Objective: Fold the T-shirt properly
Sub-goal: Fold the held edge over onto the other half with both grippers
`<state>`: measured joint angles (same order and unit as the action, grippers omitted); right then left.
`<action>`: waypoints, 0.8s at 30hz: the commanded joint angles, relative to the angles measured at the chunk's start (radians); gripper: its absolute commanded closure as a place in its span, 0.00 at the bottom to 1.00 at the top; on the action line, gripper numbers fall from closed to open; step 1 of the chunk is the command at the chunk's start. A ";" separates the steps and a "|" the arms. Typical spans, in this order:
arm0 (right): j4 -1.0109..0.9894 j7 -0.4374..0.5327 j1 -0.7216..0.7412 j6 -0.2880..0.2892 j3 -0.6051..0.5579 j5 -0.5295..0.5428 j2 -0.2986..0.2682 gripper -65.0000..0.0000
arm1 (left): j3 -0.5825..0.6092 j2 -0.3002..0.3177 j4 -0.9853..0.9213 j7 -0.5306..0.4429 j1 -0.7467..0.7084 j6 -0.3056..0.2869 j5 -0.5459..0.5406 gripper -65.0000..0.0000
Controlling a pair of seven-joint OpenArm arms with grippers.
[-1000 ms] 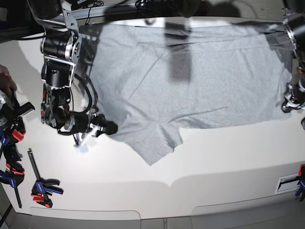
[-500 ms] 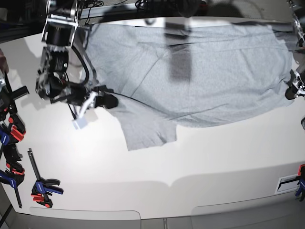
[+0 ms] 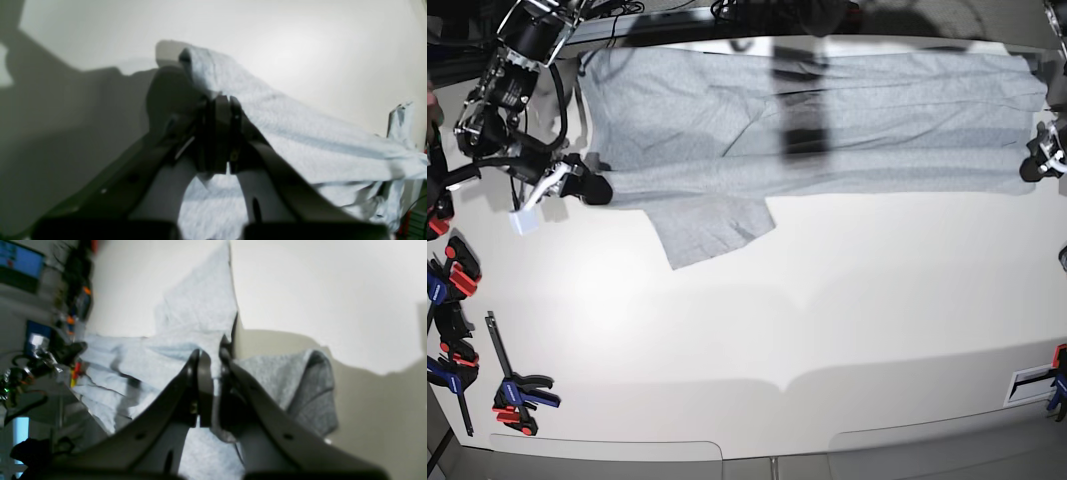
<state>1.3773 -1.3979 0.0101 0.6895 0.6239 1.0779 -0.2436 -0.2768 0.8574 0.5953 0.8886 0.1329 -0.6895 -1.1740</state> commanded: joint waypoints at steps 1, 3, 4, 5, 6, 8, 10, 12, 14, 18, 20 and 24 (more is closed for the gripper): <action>0.019 0.019 0.009 0.009 0.005 0.026 -0.014 1.00 | -0.021 0.041 0.016 0.003 0.011 -0.009 -0.021 1.00; 0.019 0.016 0.001 0.009 0.005 0.026 -0.013 1.00 | -0.052 0.041 0.019 0.040 0.011 -0.009 -0.024 1.00; 0.019 0.014 -0.003 0.009 0.005 0.026 -0.014 1.00 | -0.072 0.041 0.020 0.057 0.010 -0.009 -0.026 1.00; 0.019 0.011 -0.003 0.009 0.004 0.026 -0.014 1.00 | -0.093 0.041 0.020 0.079 0.011 -0.009 -0.032 1.00; 0.019 0.007 -0.003 0.009 0.004 0.026 -0.014 1.00 | -0.115 0.041 0.020 0.106 0.011 -0.009 -0.038 1.00; 0.019 0.005 -0.003 0.009 0.004 0.026 -0.014 1.00 | -0.156 0.041 0.020 0.164 0.008 -0.009 -0.054 1.00; 0.019 0.003 -0.003 0.009 0.004 0.025 -0.014 1.00 | -0.189 0.042 0.022 0.204 -0.009 -0.009 -0.087 1.00; 0.019 0.002 -0.003 0.009 0.004 0.025 -0.014 1.00 | -0.211 0.041 0.022 0.219 -0.040 -0.009 -0.116 1.00; 0.019 0.002 -0.003 0.009 0.004 0.025 -0.014 1.00 | -0.214 0.041 0.022 0.203 -0.076 -0.009 -0.118 1.00; 0.019 0.002 -0.003 0.009 0.004 0.014 -0.013 1.00 | -0.214 0.040 0.022 0.142 -0.134 -0.009 -0.117 1.00; 0.019 0.002 -0.003 0.009 0.004 -0.019 -0.014 1.00 | -0.214 0.040 0.022 0.122 -0.145 -0.009 -0.118 1.00; 0.019 0.010 -0.003 0.009 0.004 -0.050 -0.014 1.00 | -0.214 0.040 0.022 0.112 -0.145 -0.009 -0.117 0.98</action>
<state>1.3773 -1.4132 -0.0082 0.6895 0.6231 1.0134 -0.2386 -0.4835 0.8574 0.6060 1.0241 -0.0166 -0.6903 -1.2755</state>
